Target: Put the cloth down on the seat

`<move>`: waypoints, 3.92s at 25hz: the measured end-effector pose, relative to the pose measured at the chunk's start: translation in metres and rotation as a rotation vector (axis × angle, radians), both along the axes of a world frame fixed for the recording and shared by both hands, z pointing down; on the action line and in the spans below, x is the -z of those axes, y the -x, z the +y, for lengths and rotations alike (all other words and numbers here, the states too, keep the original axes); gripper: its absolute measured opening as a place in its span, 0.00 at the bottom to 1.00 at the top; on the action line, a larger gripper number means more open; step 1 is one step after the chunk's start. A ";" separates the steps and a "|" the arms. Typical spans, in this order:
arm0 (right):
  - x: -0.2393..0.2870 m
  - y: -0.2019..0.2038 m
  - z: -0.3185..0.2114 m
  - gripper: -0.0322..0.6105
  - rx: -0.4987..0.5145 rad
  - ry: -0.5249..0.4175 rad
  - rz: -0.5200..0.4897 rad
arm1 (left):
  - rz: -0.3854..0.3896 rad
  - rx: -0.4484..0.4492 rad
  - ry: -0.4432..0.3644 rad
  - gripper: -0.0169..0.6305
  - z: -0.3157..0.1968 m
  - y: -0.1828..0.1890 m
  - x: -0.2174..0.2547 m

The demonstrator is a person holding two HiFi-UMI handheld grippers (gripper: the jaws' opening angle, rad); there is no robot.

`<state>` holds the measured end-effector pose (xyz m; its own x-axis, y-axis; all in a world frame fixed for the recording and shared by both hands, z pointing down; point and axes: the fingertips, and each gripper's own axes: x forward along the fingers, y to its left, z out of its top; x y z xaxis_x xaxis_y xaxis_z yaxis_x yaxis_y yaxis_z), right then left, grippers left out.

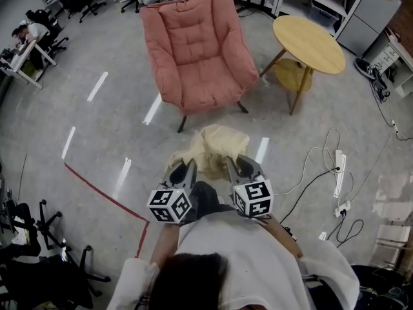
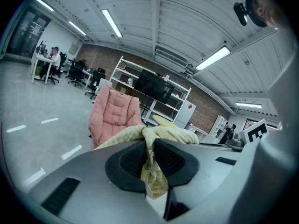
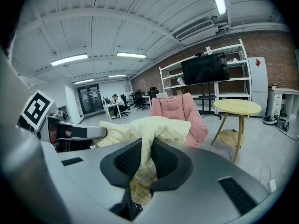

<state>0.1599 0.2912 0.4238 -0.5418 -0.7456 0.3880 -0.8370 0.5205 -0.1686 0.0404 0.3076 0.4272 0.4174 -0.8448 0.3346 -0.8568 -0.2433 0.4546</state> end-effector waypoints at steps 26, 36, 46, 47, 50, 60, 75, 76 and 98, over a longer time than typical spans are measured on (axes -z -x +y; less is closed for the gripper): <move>-0.016 0.014 -0.089 0.16 -0.046 0.016 0.023 | 0.018 -0.035 0.025 0.14 -0.093 0.015 -0.021; -0.017 0.042 -0.178 0.16 -0.073 0.038 0.032 | 0.015 -0.069 0.044 0.14 -0.185 0.042 -0.023; -0.016 0.085 -0.270 0.16 -0.115 0.055 0.040 | 0.021 -0.119 0.054 0.14 -0.280 0.083 -0.021; -0.016 0.090 -0.278 0.16 -0.117 0.056 0.042 | 0.022 -0.123 0.055 0.14 -0.288 0.087 -0.021; -0.017 0.106 -0.300 0.16 -0.123 0.065 0.047 | 0.027 -0.134 0.064 0.14 -0.311 0.101 -0.023; -0.022 0.138 -0.352 0.16 -0.148 0.084 0.067 | 0.044 -0.169 0.073 0.14 -0.369 0.134 -0.031; -0.022 0.140 -0.409 0.16 -0.169 0.076 0.074 | 0.043 -0.187 0.066 0.14 -0.429 0.140 -0.033; -0.024 0.139 -0.414 0.16 -0.166 0.075 0.077 | 0.042 -0.184 0.069 0.14 -0.433 0.139 -0.035; -0.074 0.109 -0.578 0.16 -0.035 0.186 0.104 | 0.021 -0.069 0.186 0.14 -0.585 0.112 -0.085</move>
